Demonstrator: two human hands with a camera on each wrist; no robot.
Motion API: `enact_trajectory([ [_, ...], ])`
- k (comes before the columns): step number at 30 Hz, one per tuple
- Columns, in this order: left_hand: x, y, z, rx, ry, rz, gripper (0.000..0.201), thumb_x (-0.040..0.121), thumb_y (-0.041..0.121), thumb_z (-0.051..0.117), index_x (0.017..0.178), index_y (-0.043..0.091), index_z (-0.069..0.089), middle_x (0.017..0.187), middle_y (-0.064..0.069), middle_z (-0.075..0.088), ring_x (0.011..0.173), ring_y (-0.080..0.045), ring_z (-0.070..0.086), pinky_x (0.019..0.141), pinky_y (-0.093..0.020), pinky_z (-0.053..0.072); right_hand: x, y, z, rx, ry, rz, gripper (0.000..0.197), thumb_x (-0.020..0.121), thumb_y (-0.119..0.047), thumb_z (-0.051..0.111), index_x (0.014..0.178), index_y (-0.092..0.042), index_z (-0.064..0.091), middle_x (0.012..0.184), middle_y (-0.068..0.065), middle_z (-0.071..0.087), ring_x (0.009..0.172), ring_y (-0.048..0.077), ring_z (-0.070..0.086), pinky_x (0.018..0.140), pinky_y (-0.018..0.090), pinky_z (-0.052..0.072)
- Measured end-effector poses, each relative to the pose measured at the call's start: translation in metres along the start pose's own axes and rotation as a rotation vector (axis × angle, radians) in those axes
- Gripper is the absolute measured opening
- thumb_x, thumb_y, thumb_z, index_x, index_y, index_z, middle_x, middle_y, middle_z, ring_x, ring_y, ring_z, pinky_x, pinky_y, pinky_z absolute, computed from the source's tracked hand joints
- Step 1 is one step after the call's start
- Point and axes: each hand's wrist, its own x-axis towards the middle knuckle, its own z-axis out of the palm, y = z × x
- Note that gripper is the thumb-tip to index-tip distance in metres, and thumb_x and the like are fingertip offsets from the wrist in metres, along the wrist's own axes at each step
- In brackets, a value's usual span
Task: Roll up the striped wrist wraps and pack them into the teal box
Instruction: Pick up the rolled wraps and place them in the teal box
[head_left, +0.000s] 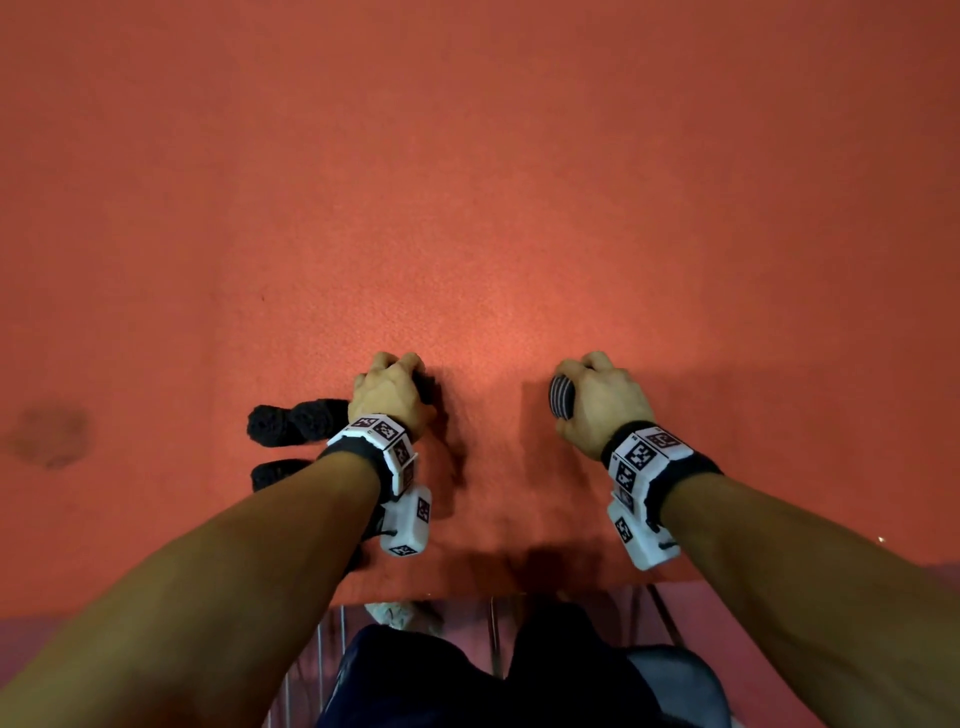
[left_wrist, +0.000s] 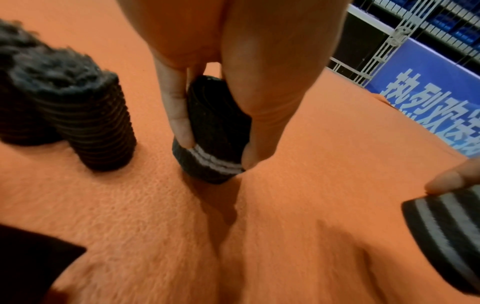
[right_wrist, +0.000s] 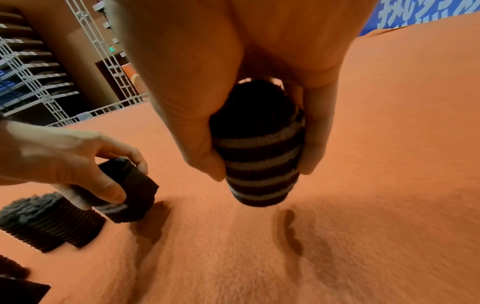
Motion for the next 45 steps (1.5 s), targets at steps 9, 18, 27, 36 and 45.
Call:
enact_trajectory([
  [9,-0.047,-0.035,-0.055,-0.172,0.164,0.002,0.053,0.074,0.024,0.084,0.121,0.031,0.061,0.133,-0.001,0.05,0.114,-0.035,0.056,0.092,-0.042,0.05,-0.015,-0.081,-0.04,-0.05,0.077,-0.145,0.065,0.078,-0.028,0.078,0.136,-0.029,0.051,0.127,0.002,0.048,0.111,0.033,0.055,0.093,0.039,0.051],
  [18,-0.12,-0.147,-0.106,-0.304,0.369,-0.147,0.055,0.071,0.026,0.083,0.122,0.029,0.062,0.129,-0.002,0.052,0.111,-0.033,0.058,0.09,-0.036,0.048,-0.053,-0.214,-0.051,-0.195,0.136,-0.417,0.066,0.077,-0.029,0.079,0.138,-0.029,0.052,0.129,0.003,0.049,0.111,0.035,0.056,0.093,0.041,0.051],
  [27,-0.215,-0.282,-0.095,-0.444,0.526,-0.395,0.052,0.07,0.027,0.083,0.119,0.029,0.064,0.124,-0.003,0.054,0.107,-0.036,0.06,0.087,-0.036,0.047,-0.111,-0.351,-0.002,-0.361,0.113,-0.69,0.066,0.075,-0.03,0.078,0.136,-0.028,0.052,0.126,0.004,0.05,0.109,0.036,0.057,0.092,0.041,0.052],
  [36,-0.316,-0.392,-0.036,-0.641,0.596,-0.672,0.053,0.07,0.027,0.084,0.12,0.029,0.063,0.126,-0.002,0.054,0.111,-0.033,0.058,0.091,-0.036,0.046,-0.184,-0.465,0.085,-0.548,0.035,-0.966,0.067,0.073,-0.033,0.079,0.135,-0.029,0.052,0.127,0.004,0.049,0.109,0.037,0.057,0.091,0.041,0.051],
  [45,-0.394,-0.466,0.055,-0.823,0.567,-0.912,0.052,0.07,0.028,0.082,0.117,0.032,0.062,0.128,0.0,0.053,0.109,-0.032,0.058,0.088,-0.036,0.049,-0.268,-0.535,0.193,-0.646,-0.084,-1.234,0.058,0.074,-0.034,0.073,0.129,-0.028,0.054,0.12,0.003,0.05,0.102,0.037,0.058,0.086,0.042,0.053],
])
